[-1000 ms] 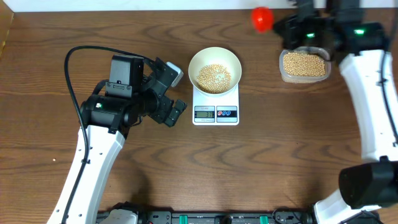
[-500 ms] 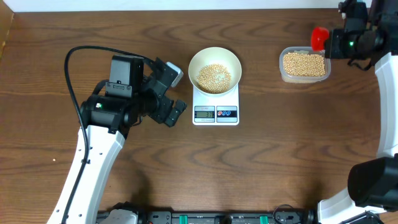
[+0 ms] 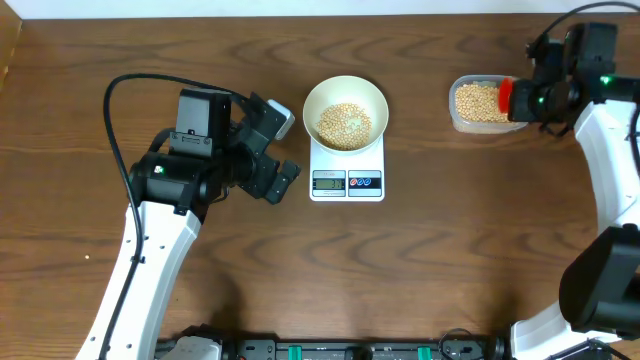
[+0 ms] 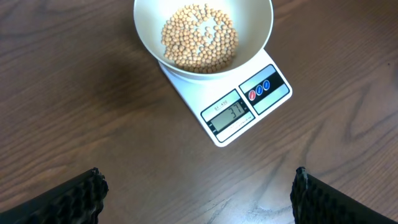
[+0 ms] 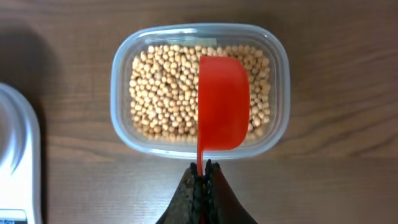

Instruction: Scoop item into bowl and weigh 50g on scale

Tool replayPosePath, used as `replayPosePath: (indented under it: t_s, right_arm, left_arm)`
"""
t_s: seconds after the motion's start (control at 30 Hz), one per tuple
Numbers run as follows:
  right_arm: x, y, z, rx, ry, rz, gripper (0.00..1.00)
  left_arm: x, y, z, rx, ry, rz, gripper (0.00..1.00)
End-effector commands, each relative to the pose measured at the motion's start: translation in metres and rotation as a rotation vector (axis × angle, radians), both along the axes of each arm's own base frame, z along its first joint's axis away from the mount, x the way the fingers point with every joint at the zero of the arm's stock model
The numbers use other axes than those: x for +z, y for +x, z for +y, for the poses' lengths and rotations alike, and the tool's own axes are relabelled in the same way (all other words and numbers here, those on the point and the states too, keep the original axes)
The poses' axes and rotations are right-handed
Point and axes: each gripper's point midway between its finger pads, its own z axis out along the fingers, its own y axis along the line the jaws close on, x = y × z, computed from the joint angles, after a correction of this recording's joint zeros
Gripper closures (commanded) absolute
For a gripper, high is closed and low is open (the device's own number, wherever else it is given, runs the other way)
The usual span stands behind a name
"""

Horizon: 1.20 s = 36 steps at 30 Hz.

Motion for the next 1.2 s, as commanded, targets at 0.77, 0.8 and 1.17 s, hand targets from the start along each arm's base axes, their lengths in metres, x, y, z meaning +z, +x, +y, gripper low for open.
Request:
replayPosePath:
  t_s: [0.77,0.8,1.17]
  right_arm:
    - [-0.065,-0.002,0.009,-0.104,0.119,-0.041,0.99]
    - [-0.064,-0.001,0.011,-0.1,0.127,-0.046,0.99]
    - [-0.052,0.01,0.027,-0.089,0.241,-0.097,0.99]
  left_arm:
    - [0.005,0.002,0.0,-0.009,0.008,-0.02,0.04]
    - [0.005,0.002,0.0,-0.009,0.008,-0.02,0.04]
    - [0.005,0.002,0.0,-0.01,0.007,-0.02,0.04]
